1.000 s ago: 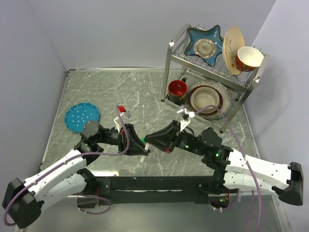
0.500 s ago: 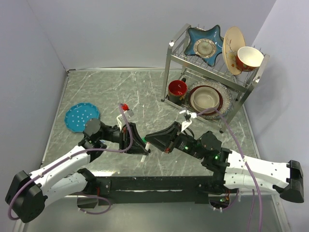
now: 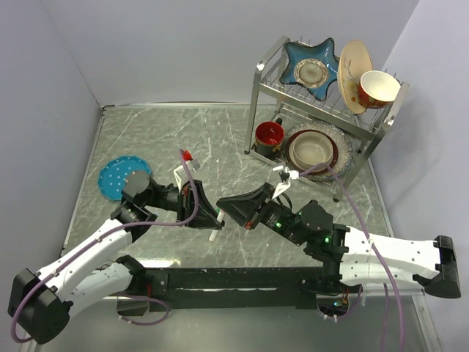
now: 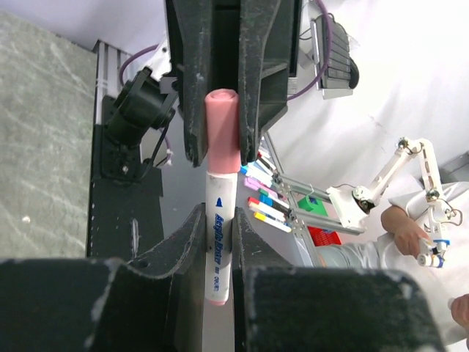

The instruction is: Insert the pens into the pen caps

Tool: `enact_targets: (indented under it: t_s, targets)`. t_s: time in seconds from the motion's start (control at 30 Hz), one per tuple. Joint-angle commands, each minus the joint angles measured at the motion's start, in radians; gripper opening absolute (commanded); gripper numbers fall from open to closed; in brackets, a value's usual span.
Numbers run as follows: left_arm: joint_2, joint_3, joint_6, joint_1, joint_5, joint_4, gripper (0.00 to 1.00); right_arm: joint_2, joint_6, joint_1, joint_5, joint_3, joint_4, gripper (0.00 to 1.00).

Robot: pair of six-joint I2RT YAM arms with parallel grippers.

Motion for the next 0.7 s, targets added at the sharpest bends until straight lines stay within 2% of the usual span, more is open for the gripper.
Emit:
enact_targets:
  t_s: [0.0, 0.1, 0.23, 0.57, 0.67]
  targets:
    - [0.023, 0.091, 0.016, 0.127, -0.325, 0.070, 0.01, 0.085, 0.013, 0.125, -0.291, -0.022, -0.326, 0.00]
    - [0.023, 0.083, -0.010, 0.142, -0.335, 0.066, 0.01, 0.094, 0.019, 0.132, -0.236, 0.027, -0.416, 0.00]
    - [0.009, 0.080, 0.025, 0.142, -0.368, 0.023, 0.01, 0.104, 0.052, 0.168, -0.159, 0.027, -0.415, 0.00]
    - [0.061, 0.074, -0.025, 0.142, -0.374, 0.091, 0.01, 0.190, 0.059, 0.201, -0.166, 0.042, -0.279, 0.00]
    - [0.044, 0.077, 0.014, 0.153, -0.398, 0.037, 0.01, 0.194, 0.062, 0.201, -0.180, 0.032, -0.277, 0.00]
